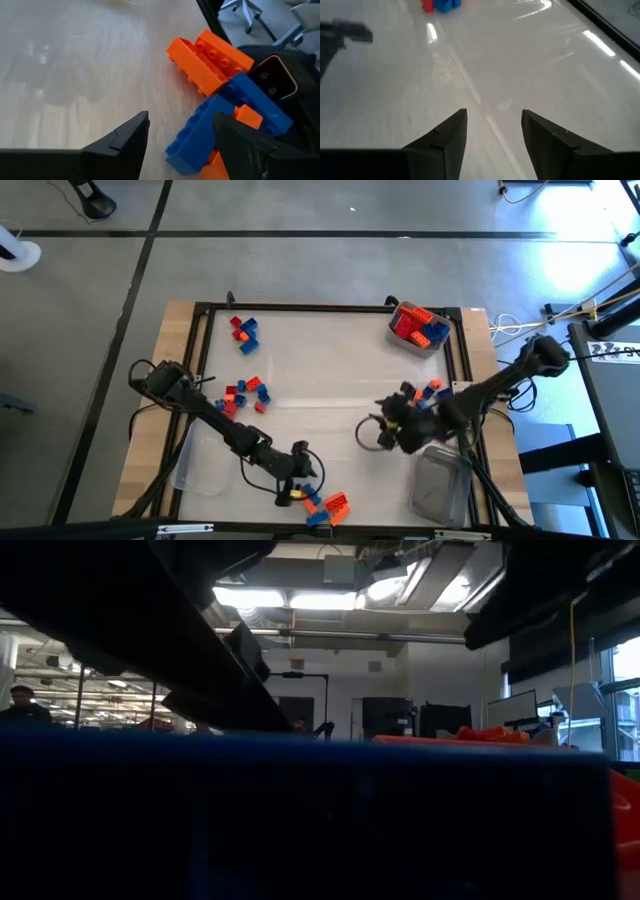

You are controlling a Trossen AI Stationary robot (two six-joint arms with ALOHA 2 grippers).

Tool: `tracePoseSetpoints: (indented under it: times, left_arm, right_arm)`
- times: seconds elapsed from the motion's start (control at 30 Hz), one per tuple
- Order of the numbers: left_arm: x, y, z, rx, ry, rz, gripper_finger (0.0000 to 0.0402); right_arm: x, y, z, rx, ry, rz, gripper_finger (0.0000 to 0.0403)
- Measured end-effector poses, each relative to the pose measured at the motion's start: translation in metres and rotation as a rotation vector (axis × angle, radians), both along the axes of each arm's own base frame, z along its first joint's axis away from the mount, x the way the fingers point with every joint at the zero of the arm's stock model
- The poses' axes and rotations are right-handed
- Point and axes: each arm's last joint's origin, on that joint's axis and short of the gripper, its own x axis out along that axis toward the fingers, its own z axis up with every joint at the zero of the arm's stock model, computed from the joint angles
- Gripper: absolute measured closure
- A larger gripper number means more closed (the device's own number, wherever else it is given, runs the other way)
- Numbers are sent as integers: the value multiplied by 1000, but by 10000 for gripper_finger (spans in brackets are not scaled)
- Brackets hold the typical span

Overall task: Sort blocks by size
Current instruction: Put the blue game piece into the gray bin

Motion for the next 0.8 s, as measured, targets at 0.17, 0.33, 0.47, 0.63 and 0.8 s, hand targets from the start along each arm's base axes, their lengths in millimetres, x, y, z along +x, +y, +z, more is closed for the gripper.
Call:
tracePoseSetpoints:
  times: [0.17,0.33,0.47,0.63,0.8]
  left_arm:
    - [0,0,0,17,-2,-22,194]
    - [-1,1,-5,44,17,-35,194]
    - [1,1,-9,47,17,-33,194]
    - [5,6,-11,50,12,-8,194]
    - [10,17,-11,96,-8,86,194]
  right_arm:
    - [5,14,-18,-28,25,5,217]
    - [9,16,-28,-34,47,-10,217]
    - [10,16,-29,-36,47,-11,217]
    - [12,18,-27,-29,12,-18,217]
    - [13,18,-26,-23,3,-17,217]
